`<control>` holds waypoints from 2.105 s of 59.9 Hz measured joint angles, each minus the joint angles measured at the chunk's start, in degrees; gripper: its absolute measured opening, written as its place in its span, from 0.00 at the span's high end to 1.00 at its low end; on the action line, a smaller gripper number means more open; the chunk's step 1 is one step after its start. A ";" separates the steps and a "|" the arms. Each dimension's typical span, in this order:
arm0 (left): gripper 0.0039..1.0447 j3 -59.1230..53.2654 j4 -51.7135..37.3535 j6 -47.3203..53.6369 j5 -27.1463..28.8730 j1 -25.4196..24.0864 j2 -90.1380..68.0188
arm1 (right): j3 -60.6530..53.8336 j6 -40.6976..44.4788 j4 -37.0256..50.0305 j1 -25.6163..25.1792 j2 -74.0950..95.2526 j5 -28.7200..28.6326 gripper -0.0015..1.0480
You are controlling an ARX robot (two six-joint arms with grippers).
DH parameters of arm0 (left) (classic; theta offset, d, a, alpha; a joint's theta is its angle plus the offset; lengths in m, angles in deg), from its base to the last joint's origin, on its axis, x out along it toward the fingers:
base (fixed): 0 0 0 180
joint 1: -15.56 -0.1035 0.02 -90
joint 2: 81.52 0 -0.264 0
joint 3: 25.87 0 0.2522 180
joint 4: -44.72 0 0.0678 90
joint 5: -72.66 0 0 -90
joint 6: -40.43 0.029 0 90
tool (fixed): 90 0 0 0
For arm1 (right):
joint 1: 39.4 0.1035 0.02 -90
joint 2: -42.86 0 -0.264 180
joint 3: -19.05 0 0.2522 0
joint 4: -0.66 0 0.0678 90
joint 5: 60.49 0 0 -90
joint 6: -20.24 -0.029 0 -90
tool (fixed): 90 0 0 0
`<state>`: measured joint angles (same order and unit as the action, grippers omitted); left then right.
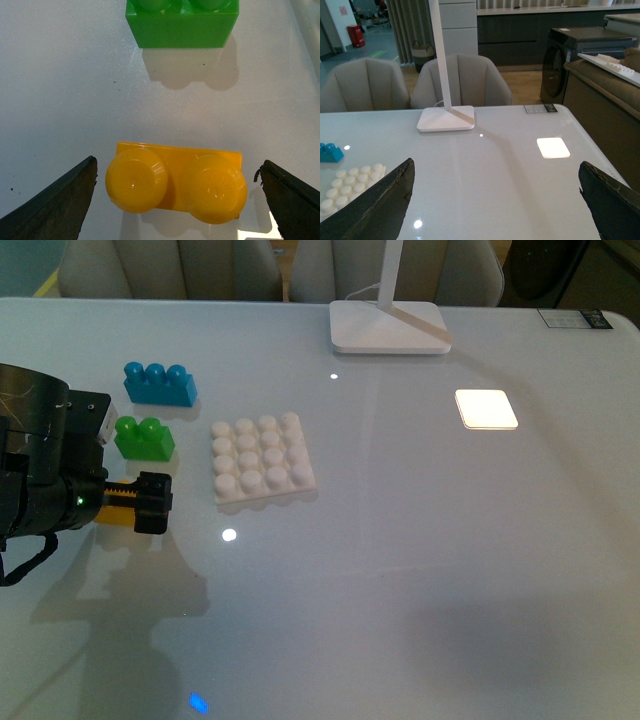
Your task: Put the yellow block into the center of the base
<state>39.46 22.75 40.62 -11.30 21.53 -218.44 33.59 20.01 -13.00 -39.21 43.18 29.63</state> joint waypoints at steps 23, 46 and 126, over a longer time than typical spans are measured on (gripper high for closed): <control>0.07 0.17 0.13 -0.02 0.42 -0.11 -0.13 | 0.00 0.00 0.00 0.00 0.00 0.02 0.08; 0.37 0.37 1.05 -1.40 1.51 -0.11 -0.09 | 0.00 0.00 0.00 0.00 0.00 0.00 0.08; 0.40 12.81 24.02 -28.15 14.25 23.96 7.26 | 0.00 0.00 0.00 0.00 0.00 0.00 0.08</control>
<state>52.27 46.77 12.47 2.95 45.49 -211.18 33.59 20.01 -13.00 -39.21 43.18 29.63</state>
